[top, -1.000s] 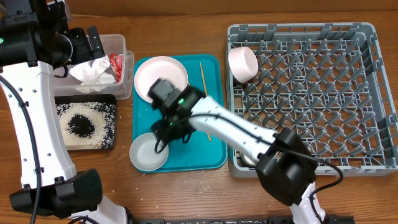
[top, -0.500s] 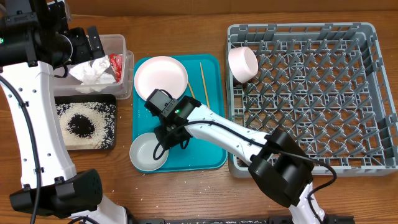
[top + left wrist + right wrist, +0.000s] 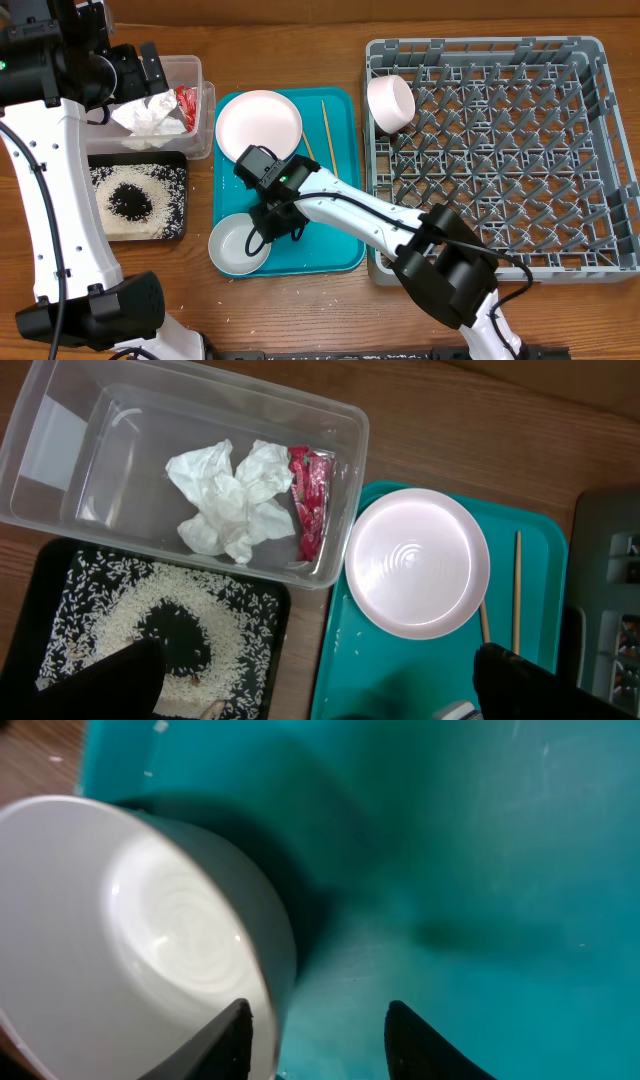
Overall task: Sort waste into correct bins and load items into the dishwasher
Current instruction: 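Grasp the small white bowl rim with the right gripper and lift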
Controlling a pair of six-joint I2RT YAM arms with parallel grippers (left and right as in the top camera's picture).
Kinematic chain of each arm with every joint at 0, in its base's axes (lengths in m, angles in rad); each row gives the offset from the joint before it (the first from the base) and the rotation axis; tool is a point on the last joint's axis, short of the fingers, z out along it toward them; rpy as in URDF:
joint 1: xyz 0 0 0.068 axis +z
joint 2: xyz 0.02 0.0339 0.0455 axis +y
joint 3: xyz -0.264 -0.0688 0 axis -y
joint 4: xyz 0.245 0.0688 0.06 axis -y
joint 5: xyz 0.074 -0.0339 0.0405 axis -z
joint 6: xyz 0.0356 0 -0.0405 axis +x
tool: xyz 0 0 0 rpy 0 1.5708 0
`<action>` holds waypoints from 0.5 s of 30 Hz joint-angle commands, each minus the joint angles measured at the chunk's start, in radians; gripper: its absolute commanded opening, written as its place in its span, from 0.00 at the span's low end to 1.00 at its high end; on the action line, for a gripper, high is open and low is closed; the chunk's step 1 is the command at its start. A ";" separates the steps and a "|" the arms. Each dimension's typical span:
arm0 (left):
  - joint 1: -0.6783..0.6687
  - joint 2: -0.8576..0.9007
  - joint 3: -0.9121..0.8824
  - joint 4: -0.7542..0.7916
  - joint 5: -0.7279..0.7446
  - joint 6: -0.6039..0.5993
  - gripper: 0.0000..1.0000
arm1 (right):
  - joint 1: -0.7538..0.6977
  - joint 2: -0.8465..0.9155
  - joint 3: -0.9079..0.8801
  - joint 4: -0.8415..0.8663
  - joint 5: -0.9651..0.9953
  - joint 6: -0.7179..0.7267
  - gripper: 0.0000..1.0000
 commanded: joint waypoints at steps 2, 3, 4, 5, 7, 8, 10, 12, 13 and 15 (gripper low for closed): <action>0.003 0.007 0.016 0.001 -0.007 -0.014 1.00 | 0.005 0.034 0.001 0.004 -0.027 -0.001 0.46; 0.003 0.007 0.016 0.000 -0.007 -0.014 1.00 | 0.005 0.034 0.001 0.004 -0.027 -0.001 0.42; 0.003 0.007 0.016 0.000 -0.007 -0.014 1.00 | 0.005 0.035 0.002 0.004 -0.027 -0.001 0.38; 0.003 0.007 0.016 0.000 -0.007 -0.014 1.00 | 0.005 0.035 0.004 0.004 -0.027 -0.001 0.31; 0.003 0.007 0.016 0.000 -0.007 -0.014 1.00 | 0.003 0.034 0.012 0.002 -0.027 -0.005 0.11; 0.003 0.007 0.016 0.000 -0.007 -0.014 1.00 | 0.000 0.034 0.019 -0.001 -0.026 -0.004 0.04; 0.003 0.007 0.016 0.000 -0.007 -0.014 1.00 | -0.012 0.032 0.047 -0.019 -0.026 -0.004 0.04; 0.003 0.007 0.016 0.000 -0.007 -0.014 1.00 | -0.028 0.028 0.077 -0.044 -0.024 -0.004 0.04; 0.003 0.007 0.016 0.000 -0.007 -0.014 1.00 | -0.039 0.023 0.093 -0.056 -0.023 -0.005 0.04; 0.003 0.007 0.016 0.001 -0.007 -0.014 1.00 | -0.066 0.006 0.126 -0.085 -0.010 -0.005 0.04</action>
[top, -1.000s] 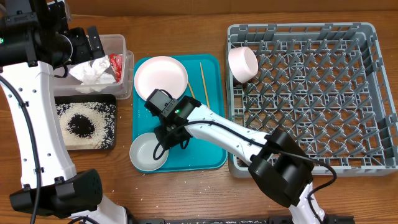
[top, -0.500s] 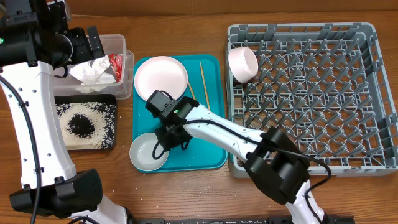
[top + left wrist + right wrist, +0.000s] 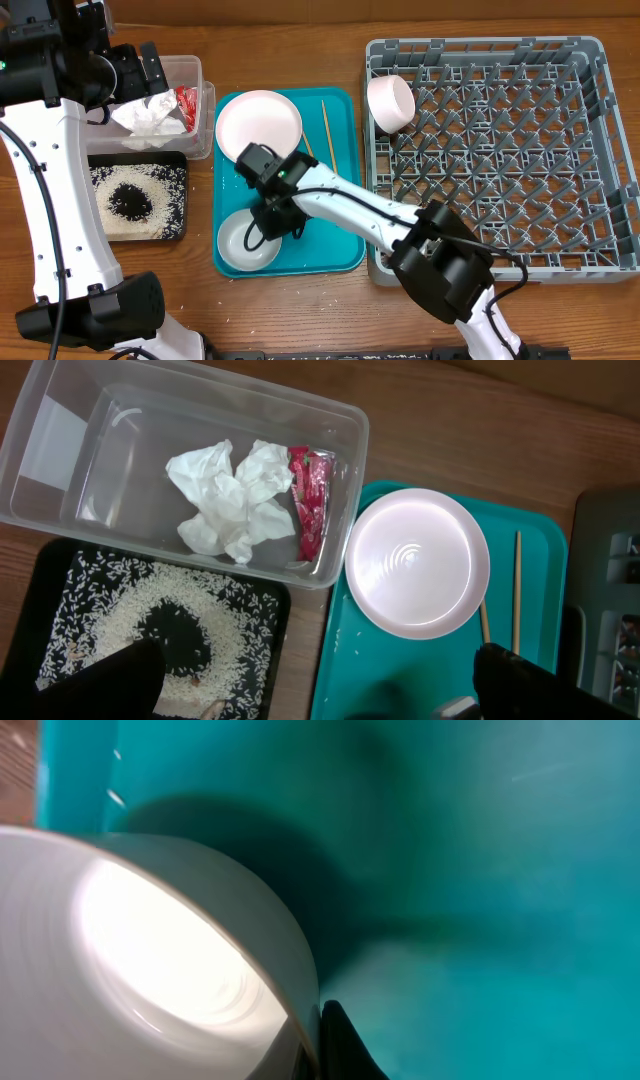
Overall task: Sort waste into correct bins and load items into the dishwasher
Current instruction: 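Grasp the small white bowl rim with the right gripper and lift, then carry the white bowl right and lower it into the rack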
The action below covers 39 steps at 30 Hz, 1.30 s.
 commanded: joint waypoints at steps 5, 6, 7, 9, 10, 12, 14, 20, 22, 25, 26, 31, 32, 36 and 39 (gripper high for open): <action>0.003 0.007 0.016 0.000 -0.007 -0.014 1.00 | -0.137 -0.082 0.199 -0.150 0.167 0.001 0.04; 0.003 0.007 0.016 0.000 -0.007 -0.014 1.00 | -0.154 -0.094 0.222 -0.175 0.198 0.002 0.04; 0.003 0.007 0.016 0.000 -0.007 -0.014 1.00 | -0.179 -0.111 0.254 -0.209 0.240 0.004 0.04; 0.003 0.007 0.016 0.000 -0.007 -0.014 1.00 | -0.227 -0.146 0.312 -0.264 0.315 0.012 0.04; 0.003 0.007 0.016 0.000 -0.007 -0.014 1.00 | -0.246 -0.162 0.335 -0.288 0.346 0.012 0.04; 0.003 0.007 0.016 0.000 -0.007 -0.014 1.00 | -0.275 -0.196 0.367 -0.333 0.433 0.012 0.04; 0.003 0.007 0.016 0.000 -0.007 -0.014 1.00 | -0.287 -0.241 0.376 -0.385 0.615 0.038 0.04; 0.003 0.007 0.016 0.000 -0.007 -0.014 1.00 | -0.284 -0.266 0.375 -0.539 0.969 0.196 0.04; 0.003 0.007 0.016 0.000 -0.007 -0.014 1.00 | -0.284 -0.255 0.373 -0.602 1.012 0.262 0.04; 0.003 0.007 0.016 0.000 -0.007 -0.014 1.00 | -0.285 -0.245 0.346 -0.669 1.094 0.349 0.04; 0.003 0.007 0.016 0.000 -0.007 -0.014 1.00 | -0.286 -0.245 0.332 -0.672 1.115 0.356 0.04; 0.003 0.007 0.016 0.000 -0.007 -0.014 1.00 | -0.302 -0.244 0.232 -0.671 1.244 0.362 0.04; 0.003 0.007 0.016 0.000 -0.007 -0.014 1.00 | -0.305 -0.244 0.216 -0.669 1.271 0.366 0.04; 0.003 0.007 0.016 0.000 -0.007 -0.014 1.00 | -0.316 -0.244 0.158 -0.659 1.315 0.368 0.04; 0.002 0.007 0.016 0.000 -0.007 -0.014 1.00 | -0.325 -0.244 0.129 -0.652 1.315 0.367 0.04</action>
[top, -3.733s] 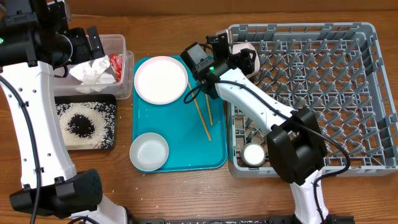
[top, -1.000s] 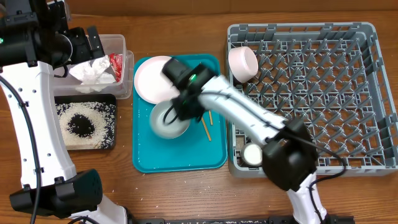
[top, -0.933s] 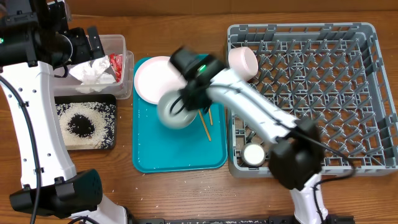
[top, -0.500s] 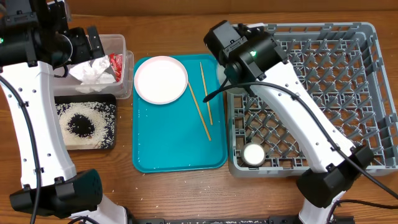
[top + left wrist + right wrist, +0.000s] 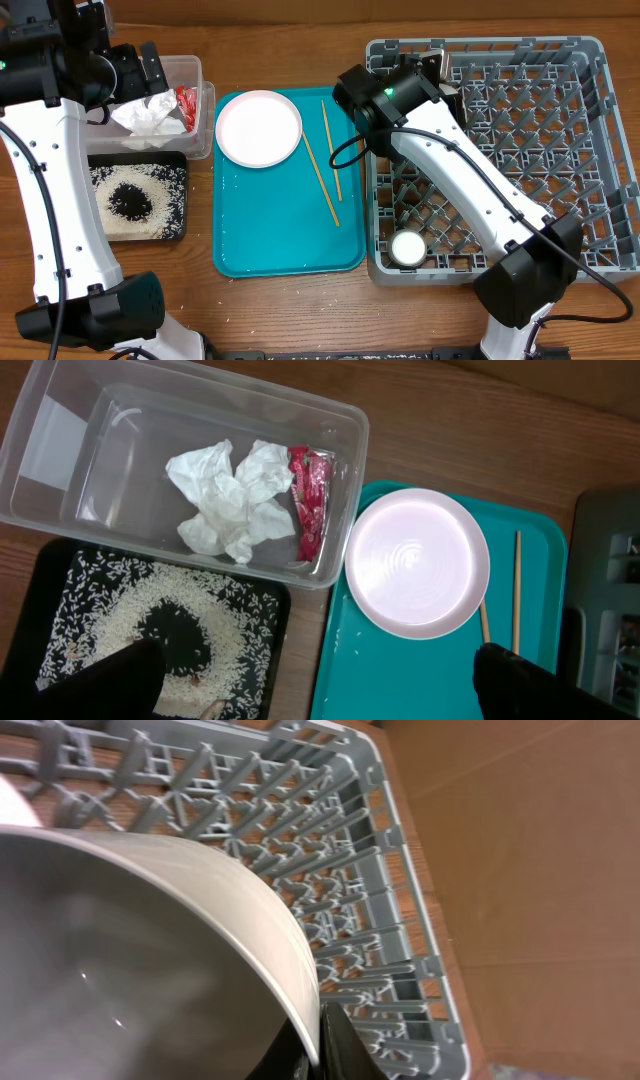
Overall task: Sort waste into correct bins and load items into the dishwasher
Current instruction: 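Carry the white bowl right and lower it into the rack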
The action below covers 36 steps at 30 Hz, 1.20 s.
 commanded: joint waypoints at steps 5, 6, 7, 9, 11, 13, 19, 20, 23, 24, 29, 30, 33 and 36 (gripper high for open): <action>0.003 0.007 0.016 0.001 -0.007 -0.014 1.00 | -0.024 0.010 -0.062 0.042 0.055 0.019 0.04; 0.003 0.007 0.016 0.001 -0.007 -0.014 1.00 | -0.024 0.016 -0.064 0.053 0.041 0.011 0.04; 0.003 0.007 0.016 0.001 -0.007 -0.014 1.00 | -0.024 0.024 -0.066 0.061 0.026 -0.003 0.04; 0.003 0.007 0.016 0.002 -0.007 -0.014 1.00 | -0.018 0.045 -0.069 0.058 0.015 -0.010 0.04; 0.003 0.007 0.016 0.001 -0.008 -0.014 1.00 | -0.017 0.066 -0.069 0.047 0.015 -0.010 0.04; 0.003 0.007 0.016 0.001 -0.007 -0.014 1.00 | -0.017 0.085 -0.070 0.047 0.009 -0.010 0.04; 0.003 0.007 0.016 0.001 -0.007 -0.014 1.00 | -0.016 0.139 -0.084 0.035 0.009 -0.010 0.04; 0.003 0.007 0.016 0.001 -0.007 -0.014 1.00 | -0.016 0.142 -0.093 0.034 0.009 -0.009 0.04; 0.003 0.007 0.016 0.001 -0.007 -0.014 1.00 | -0.016 0.142 -0.125 0.028 0.008 0.002 0.04; 0.003 0.007 0.016 0.001 -0.007 -0.014 1.00 | -0.016 0.142 -0.132 0.028 0.004 0.002 0.04; 0.003 0.007 0.016 0.001 -0.007 -0.014 1.00 | 0.004 0.142 -0.135 0.005 -0.019 0.002 0.04; 0.003 0.007 0.016 0.001 -0.007 -0.014 1.00 | 0.011 0.142 -0.135 -0.003 -0.023 0.002 0.04; 0.003 0.007 0.016 0.001 -0.007 -0.014 1.00 | 0.032 0.142 -0.135 -0.011 -0.024 0.001 0.04; 0.003 0.007 0.016 0.001 -0.007 -0.014 1.00 | 0.044 0.142 -0.134 -0.011 -0.021 0.001 0.04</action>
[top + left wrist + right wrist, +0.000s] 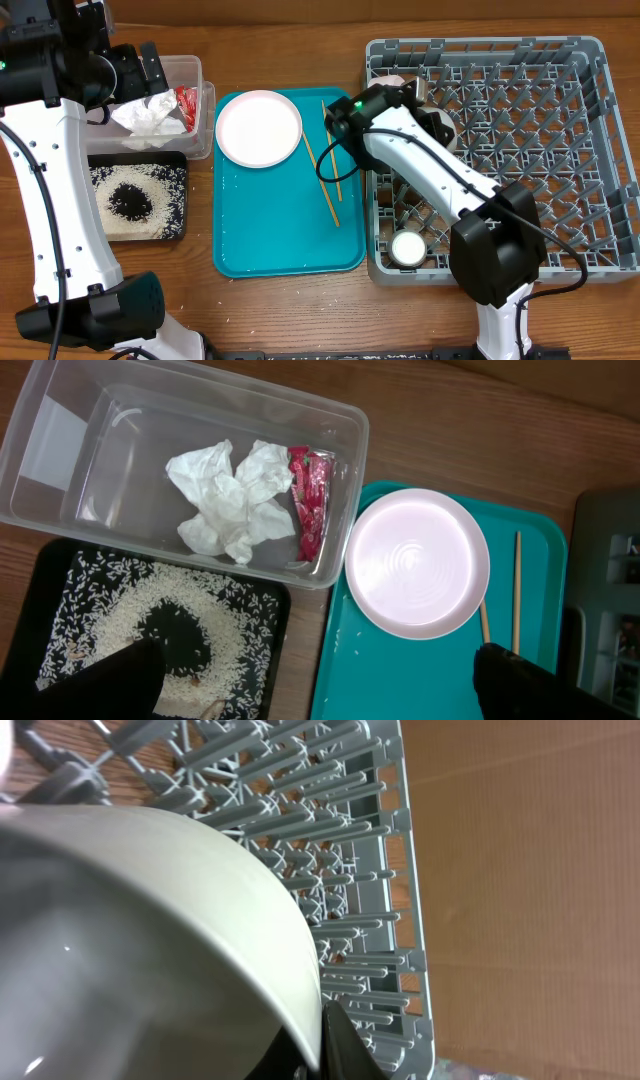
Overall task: Sort waste into correct bins and load items into the dishwasher
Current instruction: 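Carry the white bowl right and lower it into the rack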
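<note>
My right gripper (425,105) is shut on the rim of a white bowl (445,128) held on edge over the back left of the grey dish rack (520,150). In the right wrist view the bowl (130,940) fills the left side, its rim pinched in my right gripper (318,1050). A pink bowl (385,79) shows partly behind the arm. On the teal tray (280,240) lie a pink plate (259,127) and two chopsticks (327,165). My left gripper (320,695) hangs open high over the bins.
A clear bin (110,450) holds crumpled tissue (230,500) and a red wrapper (308,500). A black tray (60,600) of rice lies in front of it. A small white cup (407,247) sits at the rack's front left.
My right gripper, still holding the white bowl, has shifted slightly toward the front and turned over the rack's back left. The left arm has not moved.
My right gripper stood open beside the white bowl at the tray's front left, then was shut on its rim. Later it held the bowl over the rack's back left corner, and it holds it there now, slightly turned. The left arm stayed still throughout.
</note>
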Controlling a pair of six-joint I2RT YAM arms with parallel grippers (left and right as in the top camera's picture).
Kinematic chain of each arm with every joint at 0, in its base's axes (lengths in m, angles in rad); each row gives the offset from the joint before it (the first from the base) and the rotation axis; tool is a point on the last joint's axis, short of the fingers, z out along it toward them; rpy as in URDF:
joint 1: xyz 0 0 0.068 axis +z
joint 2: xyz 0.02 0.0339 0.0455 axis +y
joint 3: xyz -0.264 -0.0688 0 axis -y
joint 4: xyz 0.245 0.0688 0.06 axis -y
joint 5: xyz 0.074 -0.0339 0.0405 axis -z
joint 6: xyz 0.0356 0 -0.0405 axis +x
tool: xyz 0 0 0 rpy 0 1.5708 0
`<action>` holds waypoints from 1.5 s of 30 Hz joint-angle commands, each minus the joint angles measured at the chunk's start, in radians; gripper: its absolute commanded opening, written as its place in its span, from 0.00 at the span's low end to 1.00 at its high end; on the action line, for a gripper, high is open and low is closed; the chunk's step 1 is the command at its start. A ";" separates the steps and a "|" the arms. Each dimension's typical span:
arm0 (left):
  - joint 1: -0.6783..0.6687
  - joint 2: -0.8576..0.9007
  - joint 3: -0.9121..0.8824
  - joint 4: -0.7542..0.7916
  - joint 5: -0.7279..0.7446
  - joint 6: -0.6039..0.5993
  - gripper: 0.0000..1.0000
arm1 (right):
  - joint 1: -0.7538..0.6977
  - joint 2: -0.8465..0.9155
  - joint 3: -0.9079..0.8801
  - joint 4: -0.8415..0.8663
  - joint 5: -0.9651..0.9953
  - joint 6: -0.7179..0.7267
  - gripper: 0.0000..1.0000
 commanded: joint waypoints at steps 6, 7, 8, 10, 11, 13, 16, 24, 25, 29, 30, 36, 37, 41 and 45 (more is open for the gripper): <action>0.003 0.007 0.016 0.001 -0.007 -0.014 1.00 | 0.007 0.002 -0.017 -0.006 0.021 -0.003 0.04; 0.003 0.007 0.016 0.001 -0.007 -0.014 1.00 | 0.002 0.002 -0.017 -0.006 0.037 -0.005 0.04; 0.003 0.007 0.016 0.001 -0.007 -0.014 1.00 | -0.003 0.002 -0.017 -0.006 0.054 -0.008 0.04; 0.003 0.007 0.016 0.001 -0.007 -0.014 1.00 | -0.014 0.002 -0.017 -0.006 0.102 -0.006 0.04; 0.003 0.007 0.016 0.001 -0.007 -0.014 1.00 | -0.018 0.002 -0.017 -0.006 0.127 -0.002 0.04; 0.003 0.007 0.016 0.001 -0.007 -0.014 1.00 | -0.021 0.002 -0.017 -0.005 0.158 0.029 0.04; 0.003 0.007 0.016 0.001 -0.007 -0.014 1.00 | -0.021 0.002 -0.017 -0.006 0.182 0.035 0.04; 0.002 0.008 0.016 0.001 -0.007 -0.014 1.00 | -0.019 0.002 -0.017 -0.006 0.482 0.023 0.04; 0.003 0.008 0.016 0.001 -0.007 -0.014 1.00 | -0.019 0.000 -0.017 -0.006 0.502 -0.006 0.04; 0.004 0.008 0.016 0.001 -0.006 -0.014 1.00 | -0.019 -0.027 -0.009 -0.006 0.501 -0.064 0.04; 0.004 0.008 0.016 0.001 -0.006 -0.014 1.00 | -0.016 -0.041 -0.009 -0.006 0.499 -0.064 0.04; 0.004 0.008 0.016 0.001 -0.007 -0.014 1.00 | 0.067 -0.203 -0.009 -0.006 0.455 -0.057 0.04; 0.004 0.008 0.016 0.001 -0.006 -0.014 1.00 | 0.082 -0.233 -0.009 -0.006 0.421 -0.041 0.04; 0.004 0.008 0.016 0.001 -0.007 -0.014 1.00 | 0.081 -0.308 -0.009 -0.006 0.245 0.055 0.04; 0.004 0.008 0.016 0.001 -0.007 -0.014 1.00 | 0.009 -0.303 -0.009 0.013 0.209 0.072 0.04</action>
